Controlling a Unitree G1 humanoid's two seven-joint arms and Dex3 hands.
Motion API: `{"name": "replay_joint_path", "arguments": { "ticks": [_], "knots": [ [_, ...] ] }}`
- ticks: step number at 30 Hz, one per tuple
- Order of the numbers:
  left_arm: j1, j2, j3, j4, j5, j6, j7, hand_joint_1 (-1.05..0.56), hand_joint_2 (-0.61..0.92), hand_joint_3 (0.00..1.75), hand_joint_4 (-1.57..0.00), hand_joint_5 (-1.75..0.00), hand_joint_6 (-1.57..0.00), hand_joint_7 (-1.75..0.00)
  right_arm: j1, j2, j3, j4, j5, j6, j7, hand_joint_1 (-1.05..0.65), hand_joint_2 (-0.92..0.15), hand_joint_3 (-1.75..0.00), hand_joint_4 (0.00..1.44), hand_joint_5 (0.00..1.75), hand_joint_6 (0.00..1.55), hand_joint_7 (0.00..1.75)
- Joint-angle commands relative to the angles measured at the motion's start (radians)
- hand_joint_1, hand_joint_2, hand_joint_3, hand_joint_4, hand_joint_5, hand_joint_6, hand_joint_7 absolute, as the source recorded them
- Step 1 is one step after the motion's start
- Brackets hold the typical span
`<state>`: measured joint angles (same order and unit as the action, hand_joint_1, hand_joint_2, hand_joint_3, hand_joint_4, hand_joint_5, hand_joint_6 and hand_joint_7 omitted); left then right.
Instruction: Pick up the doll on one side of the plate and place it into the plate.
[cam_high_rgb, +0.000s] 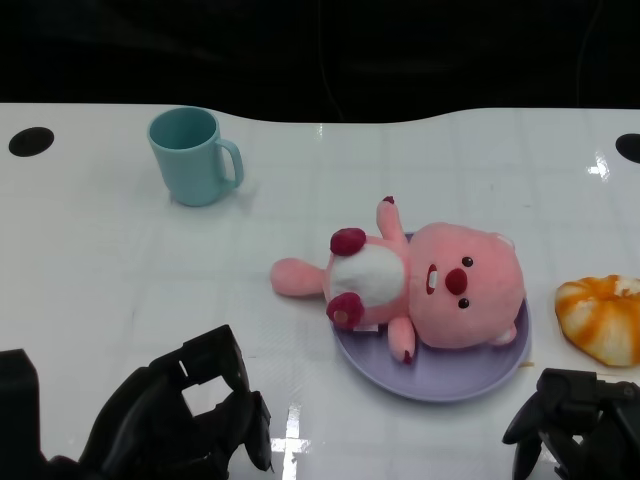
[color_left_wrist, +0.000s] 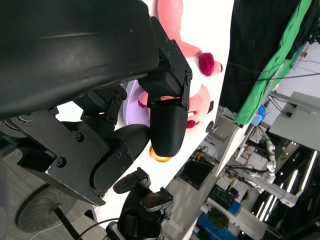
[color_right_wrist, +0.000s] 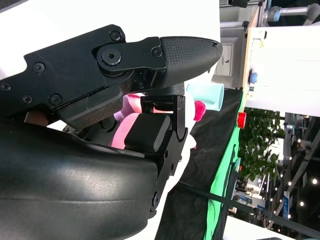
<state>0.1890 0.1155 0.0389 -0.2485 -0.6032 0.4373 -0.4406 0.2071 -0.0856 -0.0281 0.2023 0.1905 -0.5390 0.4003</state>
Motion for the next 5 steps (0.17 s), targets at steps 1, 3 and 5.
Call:
{"name": "replay_joint_path", "arguments": {
  "ticks": [1, 3, 5],
  "knots": [
    [0.000, 0.010, 0.004, 0.007, 0.004, -0.017, -0.020, -0.16, 0.41, 1.44, -0.90, -1.75, -0.68, -1.73, 0.000, -0.010, -0.010, 0.006, 0.010, -0.006, 0.002, -0.96, -0.92, -0.35, 1.02, 1.36, 1.03, 1.01],
    [0.000, 0.011, 0.005, 0.010, 0.006, -0.021, -0.026, -0.15, 0.41, 1.44, -0.90, -1.75, -0.69, -1.73, 0.002, -0.009, -0.010, 0.002, 0.009, -0.004, 0.001, -0.96, -0.92, -0.34, 1.02, 1.36, 1.03, 1.01],
    [0.001, 0.010, 0.009, 0.011, 0.003, -0.022, -0.030, -0.15, 0.41, 1.45, -0.90, -1.75, -0.69, -1.74, 0.003, -0.010, -0.010, 0.001, 0.006, -0.005, 0.000, -0.96, -0.92, -0.34, 1.02, 1.36, 1.03, 1.01]
  ]
}}
